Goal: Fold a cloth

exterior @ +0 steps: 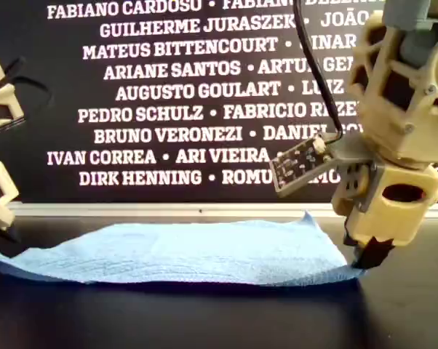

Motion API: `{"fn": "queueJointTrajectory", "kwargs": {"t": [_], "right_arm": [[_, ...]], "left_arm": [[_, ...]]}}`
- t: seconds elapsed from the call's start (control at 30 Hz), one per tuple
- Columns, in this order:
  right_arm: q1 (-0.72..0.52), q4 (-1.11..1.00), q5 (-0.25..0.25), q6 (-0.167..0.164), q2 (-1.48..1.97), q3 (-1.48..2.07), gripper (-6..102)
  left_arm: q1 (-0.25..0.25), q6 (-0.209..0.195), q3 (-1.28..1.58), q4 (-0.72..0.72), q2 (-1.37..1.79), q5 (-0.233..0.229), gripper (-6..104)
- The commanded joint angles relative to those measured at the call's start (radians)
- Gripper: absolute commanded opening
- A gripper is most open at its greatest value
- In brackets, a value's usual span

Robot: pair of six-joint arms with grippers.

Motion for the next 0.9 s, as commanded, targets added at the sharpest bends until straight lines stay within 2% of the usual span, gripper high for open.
{"fn": "queueJointTrajectory", "kwargs": {"t": [0.0, 0.1, 0.63, 0.73, 0.87], "right_arm": [[0.000, -0.011, -0.003, -0.003, -0.041, -0.015, 54], [-0.002, -0.009, -0.011, 0.002, -0.089, -0.038, 54], [0.003, -0.011, -0.017, 0.011, -0.224, -0.216, 53], [0.003, -0.011, -0.017, 0.011, -0.222, -0.216, 52], [0.003, -0.011, -0.017, 0.011, -0.207, -0.204, 41]], "left_arm": [[-0.084, -0.006, 0.005, 0.017, 0.000, 0.009, 81], [-0.120, -0.006, 0.003, 0.017, 0.000, 0.008, 81], [-0.106, -0.009, -0.017, 0.017, -0.035, -0.009, 78], [-0.106, 0.005, -0.017, 0.017, -0.037, -0.009, 66], [-0.106, 0.006, -0.018, 0.014, -0.017, 0.003, 36]]}}
